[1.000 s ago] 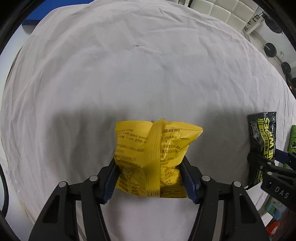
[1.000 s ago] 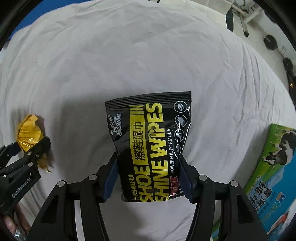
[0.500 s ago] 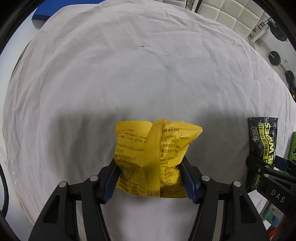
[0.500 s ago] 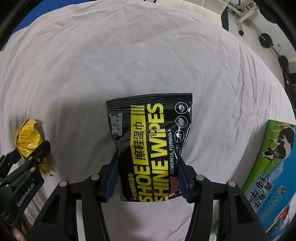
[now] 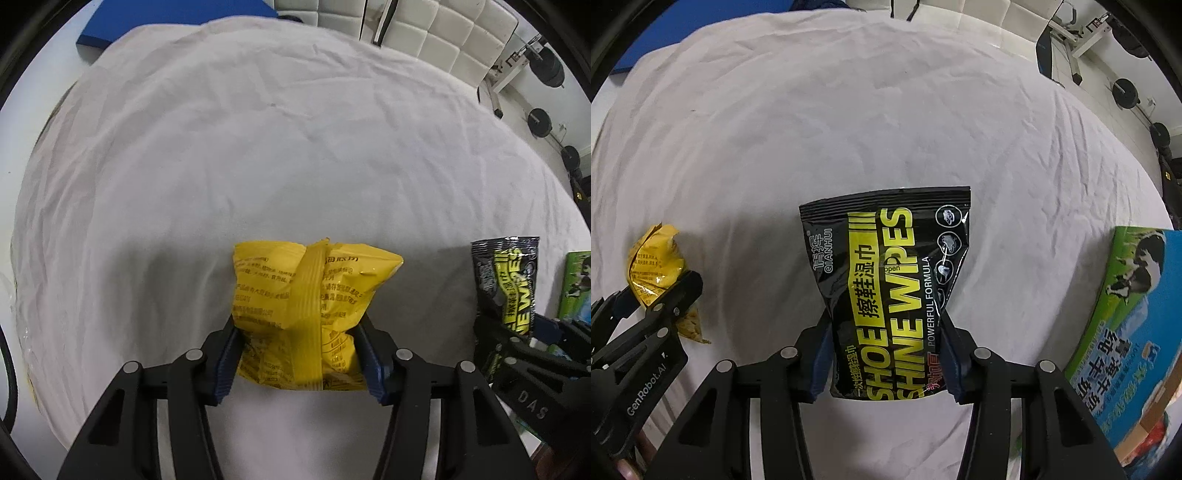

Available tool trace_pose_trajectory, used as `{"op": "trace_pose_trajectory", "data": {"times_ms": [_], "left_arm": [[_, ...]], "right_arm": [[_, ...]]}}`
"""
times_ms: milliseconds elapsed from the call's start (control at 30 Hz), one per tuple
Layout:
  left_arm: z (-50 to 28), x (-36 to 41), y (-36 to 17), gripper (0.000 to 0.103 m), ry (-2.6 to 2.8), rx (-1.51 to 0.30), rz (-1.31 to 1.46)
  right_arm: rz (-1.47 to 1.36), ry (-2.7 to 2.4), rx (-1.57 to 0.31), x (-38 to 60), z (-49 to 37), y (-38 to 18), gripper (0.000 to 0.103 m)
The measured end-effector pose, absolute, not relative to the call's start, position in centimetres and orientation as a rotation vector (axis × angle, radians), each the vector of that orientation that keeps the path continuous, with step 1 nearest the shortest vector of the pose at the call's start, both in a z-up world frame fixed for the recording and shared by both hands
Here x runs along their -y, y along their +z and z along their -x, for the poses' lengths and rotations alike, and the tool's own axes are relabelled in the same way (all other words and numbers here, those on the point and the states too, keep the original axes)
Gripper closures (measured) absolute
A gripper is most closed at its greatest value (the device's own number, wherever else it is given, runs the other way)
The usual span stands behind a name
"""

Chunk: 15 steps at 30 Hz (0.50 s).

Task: Organize soft objects
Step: 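Carry both packs into the box and open both tools to release them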

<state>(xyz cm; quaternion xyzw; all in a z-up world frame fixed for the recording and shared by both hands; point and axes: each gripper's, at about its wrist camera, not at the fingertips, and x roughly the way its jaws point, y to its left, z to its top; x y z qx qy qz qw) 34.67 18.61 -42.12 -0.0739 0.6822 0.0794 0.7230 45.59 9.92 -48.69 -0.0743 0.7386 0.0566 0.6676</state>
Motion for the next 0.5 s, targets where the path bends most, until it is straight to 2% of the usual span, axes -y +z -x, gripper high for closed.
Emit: {"op": "trace_pose_trajectory", "data": {"times_ms": [233, 500], "left_arm": [[-32.9, -18.4, -36.6, 0.050, 0.135, -1.430, 0.199], [-30.5, -16.0, -30.9, 0.050, 0.053, -1.360, 0.221]], "right_arm": [[0.109, 0.185, -1.611, -8.1, -43.7, -44.3, 0.051], [0.022, 0.246, -1.510, -3.4, -40.7, -36.8, 0.051]]}}
